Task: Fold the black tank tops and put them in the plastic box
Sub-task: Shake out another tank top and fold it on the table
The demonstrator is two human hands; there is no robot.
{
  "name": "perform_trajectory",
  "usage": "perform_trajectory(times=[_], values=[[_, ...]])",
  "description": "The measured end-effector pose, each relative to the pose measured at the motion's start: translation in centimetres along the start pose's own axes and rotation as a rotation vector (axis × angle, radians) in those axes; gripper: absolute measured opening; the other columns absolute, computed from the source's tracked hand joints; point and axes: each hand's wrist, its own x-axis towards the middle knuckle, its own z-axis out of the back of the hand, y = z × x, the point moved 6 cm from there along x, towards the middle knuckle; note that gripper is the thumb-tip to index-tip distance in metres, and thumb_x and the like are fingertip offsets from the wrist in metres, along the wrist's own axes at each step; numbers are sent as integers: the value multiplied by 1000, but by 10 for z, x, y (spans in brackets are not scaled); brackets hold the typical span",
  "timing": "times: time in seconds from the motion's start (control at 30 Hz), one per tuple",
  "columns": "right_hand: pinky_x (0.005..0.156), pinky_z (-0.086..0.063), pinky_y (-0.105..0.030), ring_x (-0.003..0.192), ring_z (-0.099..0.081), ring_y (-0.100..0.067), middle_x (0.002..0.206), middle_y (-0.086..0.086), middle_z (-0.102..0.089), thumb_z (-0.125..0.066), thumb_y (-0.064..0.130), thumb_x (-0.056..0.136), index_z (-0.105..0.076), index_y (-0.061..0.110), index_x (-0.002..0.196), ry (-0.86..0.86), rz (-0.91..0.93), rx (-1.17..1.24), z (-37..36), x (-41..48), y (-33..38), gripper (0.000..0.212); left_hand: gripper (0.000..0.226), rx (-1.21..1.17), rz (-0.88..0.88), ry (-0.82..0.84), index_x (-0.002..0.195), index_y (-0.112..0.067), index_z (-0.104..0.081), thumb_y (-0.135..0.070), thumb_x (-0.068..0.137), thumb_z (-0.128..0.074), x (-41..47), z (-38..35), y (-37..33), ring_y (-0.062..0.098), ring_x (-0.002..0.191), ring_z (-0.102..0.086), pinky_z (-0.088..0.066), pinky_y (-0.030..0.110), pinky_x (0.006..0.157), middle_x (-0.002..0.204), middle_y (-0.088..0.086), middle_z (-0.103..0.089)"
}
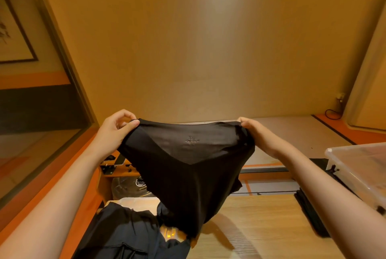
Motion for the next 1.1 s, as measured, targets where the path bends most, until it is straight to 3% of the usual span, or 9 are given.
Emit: perform_trajectory(times=[0.07,0.17,0.33,0.53,0.63,0.7,0.8,0.93,1.1], values=[[59,-26,-32,65,-34,-15,72,-7,-37,-43,36,78,-41,13,75,32,6,59,4,-2,4,23,10,0,-23,-17,93,-16,-60,-26,94,-58,3,2,-7,20,61,-44,-31,30,57,70,11,-55],[58,-25,-28,62,-33,-9,67,3,-38,-41,27,99,-43,16,73,-33,67,-46,14,-1,13,28,10,-5,-47,-33,93,-15,-60,-25,94,-59,9,1,-18,16,67,-48,-34,30,60,75,5,-57],[53,-30,-16,56,-38,-2,67,3,-44,-43,24,102,-49,12,73,-363,226,-314,39,0,48,32,9,-7,-89,-35,94,-18,-60,-27,94,-57,21,-1,-41,17,75,-55,-40,31,68,86,7,-62],[54,-28,-26,61,-42,-18,67,-11,-49,-40,24,103,-51,0,75,-663,330,-547,81,2,104,39,14,-35,-187,-88,94,-12,-62,-25,95,-57,43,3,-83,18,80,-56,-40,31,71,90,12,-65],[57,-30,-35,67,-50,-21,71,-5,-58,-42,28,102,-60,6,80,-753,368,-659,99,-1,143,35,14,-41,-251,-156,87,-15,-62,-26,96,-58,57,7,-110,9,73,-53,-38,26,67,83,10,-64],[59,-33,-31,76,-54,-17,81,0,-62,-45,27,101,-66,12,90,-770,397,-690,109,-4,167,28,16,-58,-289,-192,84,-18,-61,-27,96,-57,65,11,-131,3,67,-51,-38,23,65,78,1,-62],[62,-37,-25,85,-55,-17,91,0,-62,-45,24,101,-67,11,99,-750,404,-695,127,-10,193,26,17,-52,-354,-241,87,-16,-61,-30,96,-57,71,17,-166,7,73,-53,-40,25,67,80,-1,-62],[65,-37,-32,85,-55,-22,92,-8,-62,-38,23,104,-63,4,100,-805,427,-659,157,-31,220,31,16,-38,-432,-301,89,-16,-62,-31,95,-58,64,21,-214,9,74,-53,-42,24,66,82,-3,-62],[66,-40,-37,79,-56,-27,84,-11,-62,-42,26,103,-60,6,92,-777,583,-673,180,-79,246,29,16,-10,-489,-297,90,-16,-61,-30,96,-57,33,13,-266,9,72,-54,-41,25,62,81,-1,-62]])
